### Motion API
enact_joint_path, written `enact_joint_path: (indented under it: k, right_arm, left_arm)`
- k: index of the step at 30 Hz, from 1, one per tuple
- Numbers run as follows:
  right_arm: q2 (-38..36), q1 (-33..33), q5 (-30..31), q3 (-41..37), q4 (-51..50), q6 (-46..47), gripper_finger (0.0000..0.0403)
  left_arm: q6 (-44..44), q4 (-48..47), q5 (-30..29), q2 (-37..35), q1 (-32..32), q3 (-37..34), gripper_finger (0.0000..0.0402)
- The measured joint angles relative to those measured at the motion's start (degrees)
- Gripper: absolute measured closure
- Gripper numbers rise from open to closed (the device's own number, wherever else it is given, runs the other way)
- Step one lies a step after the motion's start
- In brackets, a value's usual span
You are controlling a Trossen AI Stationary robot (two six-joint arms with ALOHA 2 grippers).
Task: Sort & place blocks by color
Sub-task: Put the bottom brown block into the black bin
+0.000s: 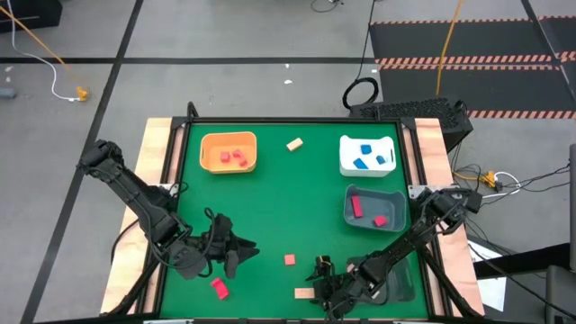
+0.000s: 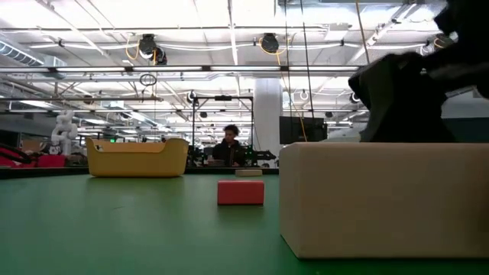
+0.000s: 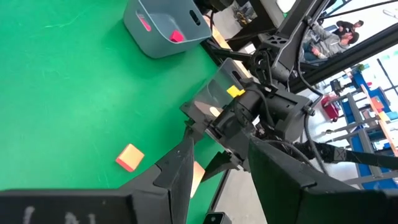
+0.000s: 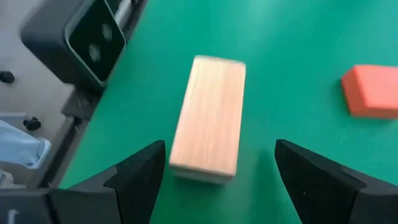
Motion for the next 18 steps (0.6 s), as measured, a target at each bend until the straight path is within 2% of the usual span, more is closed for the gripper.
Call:
enact_joint_path:
  k: [4,8,12,18]
  right_arm:
    - [0.82,-0.34,-0.03,0.02,0.46,0.17,0.0114]
    - [0.97,-0.44,-0.06,0.04,0.60,1.69,0.0138]
    - [1.01,-0.44,-0.24,0.04,1.02,1.96,0.0187]
    - [1.03,-0.44,-3.18,0.04,1.09,5.55,0.0286]
  left_arm:
    - [-0.47,-0.11,-0.06,0.00,0.00,0.00,0.0250]
    - [-0.93,-0.31,-0.36,0.00,0.00,0.00,0.0250]
    - [-1.03,-0.35,-0.48,0.00,0.00,0.00,0.0250]
    - [-1.14,-0.36,-0.48,0.00,0.00,0.00,0.0250]
